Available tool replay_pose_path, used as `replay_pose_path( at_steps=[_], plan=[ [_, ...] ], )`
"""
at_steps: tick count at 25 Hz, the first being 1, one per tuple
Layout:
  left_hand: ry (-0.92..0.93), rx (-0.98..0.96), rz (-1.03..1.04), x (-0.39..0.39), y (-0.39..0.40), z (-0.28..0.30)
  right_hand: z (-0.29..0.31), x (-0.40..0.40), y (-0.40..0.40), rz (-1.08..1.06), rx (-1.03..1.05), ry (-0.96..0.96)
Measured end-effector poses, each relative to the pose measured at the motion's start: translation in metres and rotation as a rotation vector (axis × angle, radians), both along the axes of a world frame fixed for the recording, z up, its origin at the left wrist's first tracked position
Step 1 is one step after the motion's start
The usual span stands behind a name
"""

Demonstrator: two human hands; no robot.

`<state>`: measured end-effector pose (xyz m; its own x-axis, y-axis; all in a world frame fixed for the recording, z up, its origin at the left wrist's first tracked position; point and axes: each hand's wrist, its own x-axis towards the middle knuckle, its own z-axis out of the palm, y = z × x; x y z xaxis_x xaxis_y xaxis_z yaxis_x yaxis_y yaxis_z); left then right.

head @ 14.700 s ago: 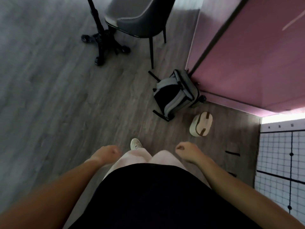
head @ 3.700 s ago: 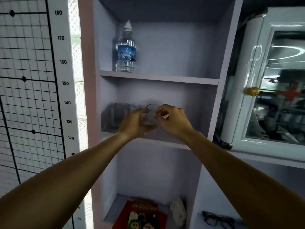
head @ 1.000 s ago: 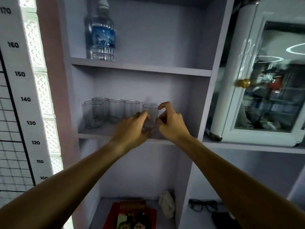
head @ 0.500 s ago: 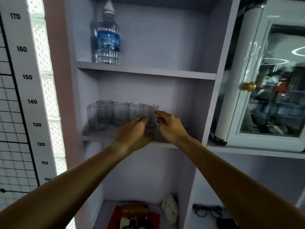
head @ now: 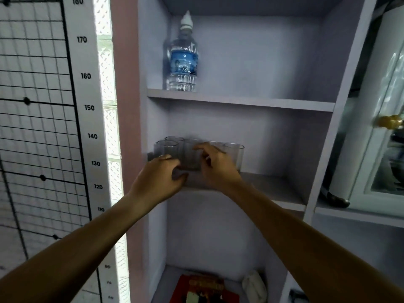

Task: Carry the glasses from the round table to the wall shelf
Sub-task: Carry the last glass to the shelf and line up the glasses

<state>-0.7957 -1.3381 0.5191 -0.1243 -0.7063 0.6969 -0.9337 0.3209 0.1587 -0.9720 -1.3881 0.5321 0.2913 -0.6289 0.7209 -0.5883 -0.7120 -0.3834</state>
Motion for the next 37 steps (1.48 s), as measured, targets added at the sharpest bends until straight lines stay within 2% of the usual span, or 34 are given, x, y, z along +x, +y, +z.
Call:
replay_pose_path(
  at_steps=[4, 7, 11, 13, 16, 24, 28, 31, 37],
  plan=[
    [0.083, -0.005, -0.007, 0.017, 0.017, 0.0, 0.005, 0.038, 0.001, 0.075, 0.158, 0.072],
    [0.118, -0.023, -0.011, 0.02, 0.023, -0.002, 0.01, 0.051, -0.001, 0.105, 0.189, 0.085],
    [0.126, -0.042, -0.035, 0.02, 0.016, -0.008, 0.018, 0.043, 0.003, 0.069, 0.118, 0.11],
    [0.189, -0.031, -0.058, 0.014, 0.011, -0.007, 0.019, 0.029, 0.009, 0.063, 0.05, 0.103],
    [0.24, -0.063, -0.159, -0.01, 0.001, -0.003, 0.021, -0.007, 0.022, 0.066, 0.003, 0.047],
    [0.295, -0.035, -0.389, -0.106, -0.015, -0.006, 0.022, -0.1, 0.044, -0.197, 0.054, 0.049],
    [0.282, 0.054, -0.416, -0.133, -0.027, -0.007, 0.021, -0.122, 0.049, -0.34, 0.134, 0.085],
    [0.272, 0.052, -0.426, -0.142, -0.036, -0.006, 0.02, -0.127, 0.048, -0.376, 0.168, 0.094],
    [0.226, 0.054, -0.39, -0.147, -0.047, -0.007, 0.019, -0.125, 0.041, -0.369, 0.263, -0.025]
  ],
)
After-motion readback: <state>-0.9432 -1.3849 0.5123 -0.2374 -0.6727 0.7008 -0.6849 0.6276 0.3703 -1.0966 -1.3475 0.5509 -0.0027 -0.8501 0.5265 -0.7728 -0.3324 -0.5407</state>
